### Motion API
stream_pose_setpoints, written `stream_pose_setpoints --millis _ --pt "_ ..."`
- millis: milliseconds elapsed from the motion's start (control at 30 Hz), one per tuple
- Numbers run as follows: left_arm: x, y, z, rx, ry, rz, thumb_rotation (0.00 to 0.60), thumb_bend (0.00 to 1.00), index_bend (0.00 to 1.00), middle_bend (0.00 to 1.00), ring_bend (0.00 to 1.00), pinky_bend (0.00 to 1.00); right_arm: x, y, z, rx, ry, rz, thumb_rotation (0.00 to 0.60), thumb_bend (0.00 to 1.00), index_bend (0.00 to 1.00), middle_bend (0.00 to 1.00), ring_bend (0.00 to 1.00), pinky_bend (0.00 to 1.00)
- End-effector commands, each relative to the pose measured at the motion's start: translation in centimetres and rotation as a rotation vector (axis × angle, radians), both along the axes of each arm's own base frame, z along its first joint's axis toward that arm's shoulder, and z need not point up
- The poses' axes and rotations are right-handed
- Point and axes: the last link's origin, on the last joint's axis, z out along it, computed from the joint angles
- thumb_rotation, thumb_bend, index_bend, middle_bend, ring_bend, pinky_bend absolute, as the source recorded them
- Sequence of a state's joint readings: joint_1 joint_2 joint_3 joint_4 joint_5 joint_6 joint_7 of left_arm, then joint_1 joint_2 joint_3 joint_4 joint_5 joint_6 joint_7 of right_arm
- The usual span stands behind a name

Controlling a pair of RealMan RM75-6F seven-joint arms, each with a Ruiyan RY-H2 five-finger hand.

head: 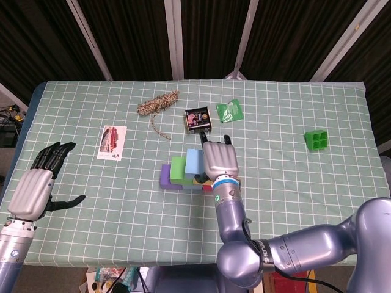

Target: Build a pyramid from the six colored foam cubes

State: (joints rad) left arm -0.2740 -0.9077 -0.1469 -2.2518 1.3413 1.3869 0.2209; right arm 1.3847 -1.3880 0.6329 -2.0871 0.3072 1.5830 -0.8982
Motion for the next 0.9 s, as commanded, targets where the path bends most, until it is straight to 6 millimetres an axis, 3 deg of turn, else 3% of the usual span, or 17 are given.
stream_pose_setpoints --millis 33,900 --pt "0.0 0.0 0.0 0.0 -0.001 -0.001 0.6 0.1 0.01 0.06 0.0 0.0 0.0 0.0 -0.2 0.007 -0.004 0.002 0.6 0.24 0.03 0.54 0.31 0.02" --pt "-0.1 0.0 -0.4 -0.01 0.018 0.002 0.6 0.1 0.01 0.06 0.0 0.0 -0.3 -0.9 -0.7 0.031 -0.067 0.042 0.6 0.24 0.03 0.54 0.31 0.02"
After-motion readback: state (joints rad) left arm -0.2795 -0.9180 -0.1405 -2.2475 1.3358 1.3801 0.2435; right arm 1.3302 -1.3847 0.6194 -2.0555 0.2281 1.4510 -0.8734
